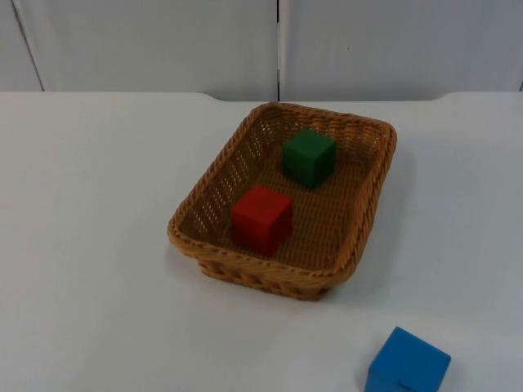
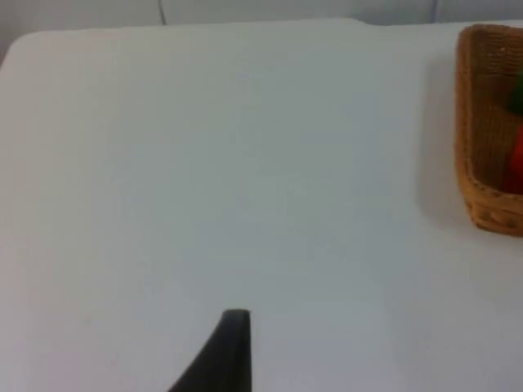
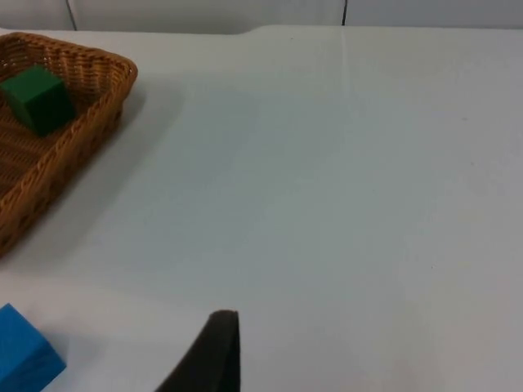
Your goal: Pick up one cube with each hand and place exactly two cubes into the same basket, leaving the remaining cube outside.
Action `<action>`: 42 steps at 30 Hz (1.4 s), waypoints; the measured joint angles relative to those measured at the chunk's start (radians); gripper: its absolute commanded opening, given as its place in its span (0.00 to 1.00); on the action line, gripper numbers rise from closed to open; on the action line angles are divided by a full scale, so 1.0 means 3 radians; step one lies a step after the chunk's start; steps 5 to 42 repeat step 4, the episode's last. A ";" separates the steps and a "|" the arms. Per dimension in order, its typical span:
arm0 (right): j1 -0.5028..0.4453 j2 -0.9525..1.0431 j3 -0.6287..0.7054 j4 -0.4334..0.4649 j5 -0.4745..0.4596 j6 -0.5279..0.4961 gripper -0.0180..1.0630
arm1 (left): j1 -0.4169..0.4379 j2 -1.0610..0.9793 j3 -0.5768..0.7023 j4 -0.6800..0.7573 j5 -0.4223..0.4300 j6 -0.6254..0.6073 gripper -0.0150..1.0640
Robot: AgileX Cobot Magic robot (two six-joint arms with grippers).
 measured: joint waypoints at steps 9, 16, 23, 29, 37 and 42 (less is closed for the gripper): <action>0.0000 0.0000 0.0000 0.0000 0.0000 0.0000 0.99 | 0.0173 0.0000 0.0000 0.0000 0.0000 0.0000 0.99; 0.0000 0.0000 0.0000 0.0000 0.0000 0.0000 0.99 | 0.0173 0.0000 0.0000 0.0000 0.0000 0.0000 0.99; 0.0000 0.0000 0.0000 0.0000 0.0000 0.0000 0.99 | 0.0173 0.0000 0.0000 0.0000 0.0000 0.0000 0.99; 0.0000 0.0000 0.0000 0.0000 0.0000 0.0000 0.99 | 0.0173 0.0000 0.0000 0.0000 0.0000 0.0000 0.99; 0.0000 0.0000 0.0000 0.0000 0.0000 0.0000 0.99 | 0.0173 0.0000 0.0000 0.0000 0.0000 0.0000 0.99; 0.0000 0.0000 0.0000 0.0000 0.0000 0.0000 0.99 | 0.0173 0.0000 0.0000 0.0000 0.0000 0.0000 0.99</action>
